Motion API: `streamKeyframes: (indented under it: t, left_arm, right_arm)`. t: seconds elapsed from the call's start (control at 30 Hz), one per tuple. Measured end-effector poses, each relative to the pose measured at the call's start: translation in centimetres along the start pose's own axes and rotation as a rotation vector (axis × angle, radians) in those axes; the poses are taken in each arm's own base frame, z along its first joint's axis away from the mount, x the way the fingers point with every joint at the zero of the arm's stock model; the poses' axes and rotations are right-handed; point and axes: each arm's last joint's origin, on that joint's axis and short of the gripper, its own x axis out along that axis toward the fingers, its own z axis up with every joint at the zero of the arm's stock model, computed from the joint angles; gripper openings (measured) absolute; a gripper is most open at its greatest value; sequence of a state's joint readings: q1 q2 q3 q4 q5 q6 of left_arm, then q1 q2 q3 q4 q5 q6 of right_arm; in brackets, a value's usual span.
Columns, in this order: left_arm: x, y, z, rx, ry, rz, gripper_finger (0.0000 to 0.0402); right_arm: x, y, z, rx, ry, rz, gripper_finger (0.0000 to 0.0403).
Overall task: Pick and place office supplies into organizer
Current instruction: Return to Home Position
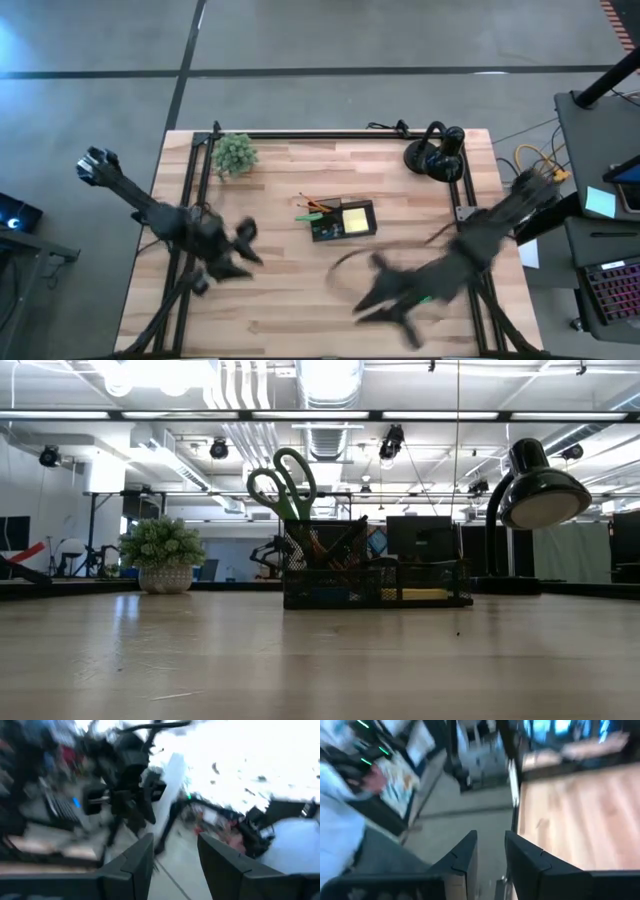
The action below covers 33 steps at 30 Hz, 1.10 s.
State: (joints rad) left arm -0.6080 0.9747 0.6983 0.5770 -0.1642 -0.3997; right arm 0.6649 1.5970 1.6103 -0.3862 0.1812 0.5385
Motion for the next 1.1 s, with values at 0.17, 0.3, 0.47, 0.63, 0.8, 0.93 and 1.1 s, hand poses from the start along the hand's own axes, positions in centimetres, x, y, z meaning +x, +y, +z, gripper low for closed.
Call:
streamKeyframes:
  t: [0.17, 0.3, 0.47, 0.63, 0.8, 0.93, 1.1]
  left_arm:
    - [-4.5, 0.0, 2.3, 0.122, -0.076, -0.012, 0.0139]
    - [-7.8, 0.4, 3.1, 0.147, -0.020, 0.056, 0.0139]
    - [-10.3, 1.8, 1.9, 0.068, 0.027, 0.256, 0.0139]
    - [-11.9, 2.2, 0.5, 0.234, -0.065, 0.042, 0.0139]
    - [-12.8, 4.5, -2.8, 0.301, -0.113, 0.227, 0.0139]
    - [-13.5, 5.3, -3.2, 0.321, -0.148, 0.173, 0.0139]
    - [-13.6, 6.1, -3.9, 0.280, -0.103, 0.069, 0.0139]
  right_arm:
    - [-8.0, -2.3, -0.4, -0.046, -0.148, -0.053, 0.0089]
    - [-11.2, -4.6, -2.9, -0.101, -0.215, -0.031, 0.0089]
    - [-13.9, -8.6, -6.4, 0.193, -0.338, -0.201, 0.0089]
    - [-13.7, -9.9, -8.5, 0.097, -0.452, -0.047, 0.0085]
    - [-12.3, -12.4, -8.8, -0.037, -0.539, 0.062, 0.0069]
    - [-12.1, -14.9, -7.7, -0.072, -0.526, 0.084, 0.0058]
    - [-11.9, -17.7, -5.9, -0.122, -0.529, -0.002, 0.0054]
